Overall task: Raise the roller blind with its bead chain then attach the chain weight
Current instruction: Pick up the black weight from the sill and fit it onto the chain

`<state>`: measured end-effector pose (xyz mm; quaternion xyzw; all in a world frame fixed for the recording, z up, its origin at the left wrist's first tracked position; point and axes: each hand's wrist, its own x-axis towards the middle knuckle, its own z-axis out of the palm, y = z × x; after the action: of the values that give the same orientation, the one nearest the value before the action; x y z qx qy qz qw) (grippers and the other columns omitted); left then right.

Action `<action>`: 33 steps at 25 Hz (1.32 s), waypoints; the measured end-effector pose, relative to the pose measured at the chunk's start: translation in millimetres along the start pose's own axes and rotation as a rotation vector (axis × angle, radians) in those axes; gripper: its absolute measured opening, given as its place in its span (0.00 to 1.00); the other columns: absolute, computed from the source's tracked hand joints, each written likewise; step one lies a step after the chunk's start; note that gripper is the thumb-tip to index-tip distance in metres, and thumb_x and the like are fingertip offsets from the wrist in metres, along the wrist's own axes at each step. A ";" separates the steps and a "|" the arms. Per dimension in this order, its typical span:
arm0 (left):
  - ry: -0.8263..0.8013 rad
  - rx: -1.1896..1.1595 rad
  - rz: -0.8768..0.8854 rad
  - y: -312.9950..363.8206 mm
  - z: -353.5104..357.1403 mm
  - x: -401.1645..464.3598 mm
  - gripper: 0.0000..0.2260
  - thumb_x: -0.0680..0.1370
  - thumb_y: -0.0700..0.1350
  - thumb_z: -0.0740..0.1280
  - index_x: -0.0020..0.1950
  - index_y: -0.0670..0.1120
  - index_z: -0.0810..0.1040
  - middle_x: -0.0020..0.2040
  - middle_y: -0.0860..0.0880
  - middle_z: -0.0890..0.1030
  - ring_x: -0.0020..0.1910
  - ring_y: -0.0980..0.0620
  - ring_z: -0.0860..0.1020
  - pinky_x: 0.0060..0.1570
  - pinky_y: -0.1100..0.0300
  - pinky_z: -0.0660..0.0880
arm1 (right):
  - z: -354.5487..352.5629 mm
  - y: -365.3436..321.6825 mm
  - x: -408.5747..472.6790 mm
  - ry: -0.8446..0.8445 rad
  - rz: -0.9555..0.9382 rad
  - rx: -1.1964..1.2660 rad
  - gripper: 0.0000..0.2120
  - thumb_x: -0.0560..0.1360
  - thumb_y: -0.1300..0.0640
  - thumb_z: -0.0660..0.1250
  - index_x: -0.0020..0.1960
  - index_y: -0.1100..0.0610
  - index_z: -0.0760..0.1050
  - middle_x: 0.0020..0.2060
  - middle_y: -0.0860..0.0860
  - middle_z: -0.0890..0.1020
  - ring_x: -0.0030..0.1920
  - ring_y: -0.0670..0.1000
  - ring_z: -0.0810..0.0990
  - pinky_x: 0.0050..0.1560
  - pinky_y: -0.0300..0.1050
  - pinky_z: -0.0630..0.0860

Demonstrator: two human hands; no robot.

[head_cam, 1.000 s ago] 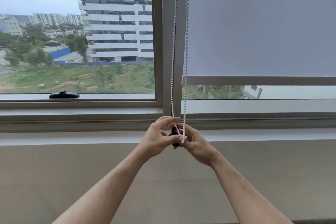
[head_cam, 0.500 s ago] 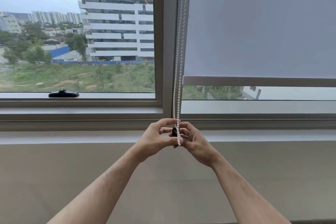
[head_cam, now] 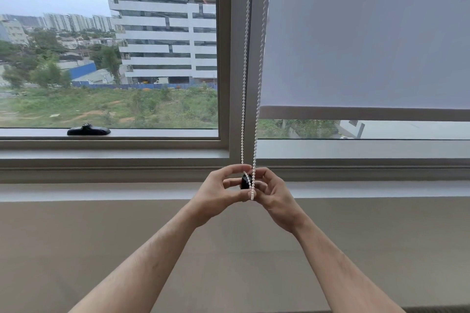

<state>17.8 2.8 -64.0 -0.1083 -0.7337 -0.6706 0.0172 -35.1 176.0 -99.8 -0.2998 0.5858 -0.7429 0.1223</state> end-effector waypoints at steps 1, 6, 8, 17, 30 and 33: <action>0.001 0.014 0.004 -0.5 -0.1 0.6 0.23 0.68 0.40 0.79 0.60 0.53 0.80 0.55 0.50 0.86 0.60 0.56 0.80 0.55 0.54 0.80 | 0.2 -0.2 0.1 0.005 -0.012 -0.006 0.14 0.73 0.60 0.73 0.58 0.58 0.76 0.50 0.54 0.83 0.54 0.54 0.80 0.54 0.48 0.78; 0.025 0.017 0.016 -2.6 -0.3 3.5 0.22 0.67 0.43 0.79 0.58 0.56 0.80 0.52 0.49 0.87 0.58 0.56 0.81 0.58 0.52 0.79 | -1.7 0.9 2.7 0.107 -0.052 -0.115 0.13 0.71 0.60 0.75 0.54 0.53 0.81 0.50 0.56 0.82 0.53 0.55 0.77 0.49 0.50 0.80; 0.039 0.033 0.017 -3.7 -0.8 5.8 0.22 0.66 0.46 0.80 0.58 0.56 0.80 0.52 0.51 0.87 0.57 0.56 0.82 0.57 0.52 0.79 | -1.9 1.2 3.8 0.109 -0.056 -0.100 0.13 0.70 0.60 0.76 0.53 0.52 0.82 0.49 0.56 0.83 0.50 0.55 0.77 0.45 0.50 0.79; 0.067 -0.009 -0.004 -6.2 -2.9 13.9 0.21 0.65 0.44 0.80 0.56 0.58 0.82 0.46 0.49 0.87 0.51 0.55 0.84 0.53 0.58 0.80 | -21.9 15.8 11.2 0.225 0.026 -0.008 0.09 0.72 0.61 0.75 0.51 0.56 0.82 0.45 0.58 0.84 0.43 0.53 0.82 0.47 0.49 0.81; 0.026 0.024 -0.008 -0.6 -6.3 16.7 0.19 0.68 0.41 0.79 0.56 0.56 0.82 0.47 0.55 0.86 0.50 0.57 0.82 0.53 0.59 0.80 | -78.0 94.1 55.6 0.571 0.438 -0.914 0.25 0.75 0.53 0.70 0.71 0.55 0.71 0.57 0.57 0.78 0.57 0.55 0.76 0.58 0.47 0.71; 0.024 0.016 -0.025 0.7 -7.0 13.1 0.19 0.69 0.40 0.79 0.56 0.56 0.82 0.47 0.55 0.86 0.49 0.58 0.82 0.47 0.65 0.78 | -86.7 107.3 63.2 0.498 0.504 -0.976 0.26 0.76 0.52 0.68 0.73 0.53 0.69 0.63 0.57 0.76 0.63 0.57 0.76 0.60 0.49 0.72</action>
<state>4.4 -2.4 -60.4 -0.0910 -0.7399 -0.6662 0.0186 -154.4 181.0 -193.6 0.0096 0.9232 -0.3842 0.0020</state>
